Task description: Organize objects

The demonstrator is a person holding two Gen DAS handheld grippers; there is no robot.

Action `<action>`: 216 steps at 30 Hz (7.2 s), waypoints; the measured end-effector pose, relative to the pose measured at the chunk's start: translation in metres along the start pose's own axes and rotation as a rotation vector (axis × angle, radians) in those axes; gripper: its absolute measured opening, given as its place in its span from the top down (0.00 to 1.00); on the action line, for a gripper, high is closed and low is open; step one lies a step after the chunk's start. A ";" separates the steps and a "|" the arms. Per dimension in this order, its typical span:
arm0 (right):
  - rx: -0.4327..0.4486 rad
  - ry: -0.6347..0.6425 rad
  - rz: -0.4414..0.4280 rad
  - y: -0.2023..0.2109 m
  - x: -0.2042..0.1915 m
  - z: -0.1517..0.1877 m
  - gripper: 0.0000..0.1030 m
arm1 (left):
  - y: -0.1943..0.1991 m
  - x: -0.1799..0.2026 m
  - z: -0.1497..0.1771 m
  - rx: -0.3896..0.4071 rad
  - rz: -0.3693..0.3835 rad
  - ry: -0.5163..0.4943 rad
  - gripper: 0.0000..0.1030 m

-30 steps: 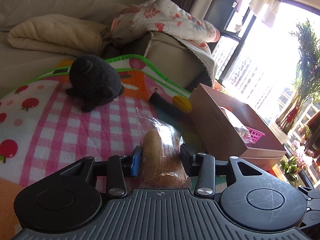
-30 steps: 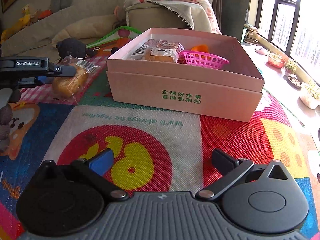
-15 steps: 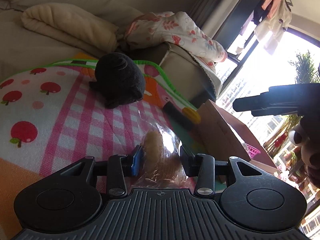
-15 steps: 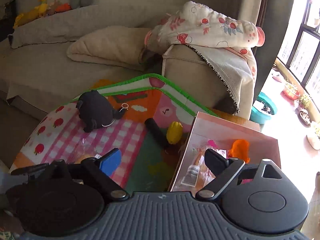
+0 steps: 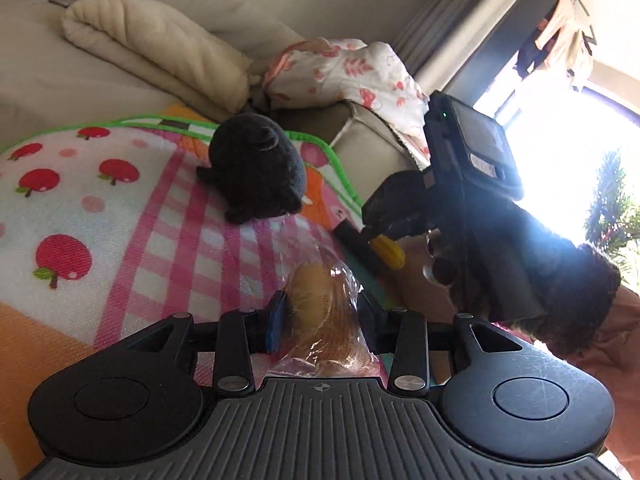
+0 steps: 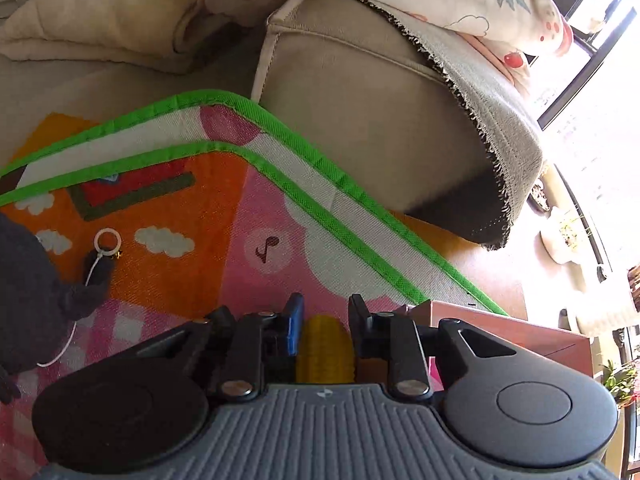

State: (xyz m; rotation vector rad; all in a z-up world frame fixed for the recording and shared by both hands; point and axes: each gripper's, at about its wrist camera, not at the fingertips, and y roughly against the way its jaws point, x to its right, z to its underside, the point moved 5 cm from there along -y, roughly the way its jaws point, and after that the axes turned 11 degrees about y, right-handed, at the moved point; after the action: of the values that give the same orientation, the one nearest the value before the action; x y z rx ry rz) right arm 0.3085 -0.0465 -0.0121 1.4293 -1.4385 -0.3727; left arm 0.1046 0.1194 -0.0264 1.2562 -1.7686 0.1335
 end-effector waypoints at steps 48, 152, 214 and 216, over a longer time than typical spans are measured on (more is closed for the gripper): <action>0.361 -0.089 -0.404 0.149 0.004 0.261 0.22 | 0.053 0.061 0.073 -0.142 -0.177 -0.114 0.61; 0.358 0.033 -0.234 0.141 0.079 0.146 0.28 | 0.011 0.059 0.059 -0.108 -0.114 -0.163 0.61; 0.378 -0.134 -0.283 0.120 0.047 0.324 0.07 | -0.019 0.102 0.025 -0.052 -0.186 -0.530 0.57; 0.373 -0.142 -0.291 0.119 0.047 0.324 0.00 | -0.021 0.102 0.024 -0.026 -0.220 -0.529 0.57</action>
State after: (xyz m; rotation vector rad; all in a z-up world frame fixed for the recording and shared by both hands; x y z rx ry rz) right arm -0.0048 -0.1967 -0.0344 1.9589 -1.4669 -0.4085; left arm 0.1020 0.0267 0.0257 1.5544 -2.0403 -0.3802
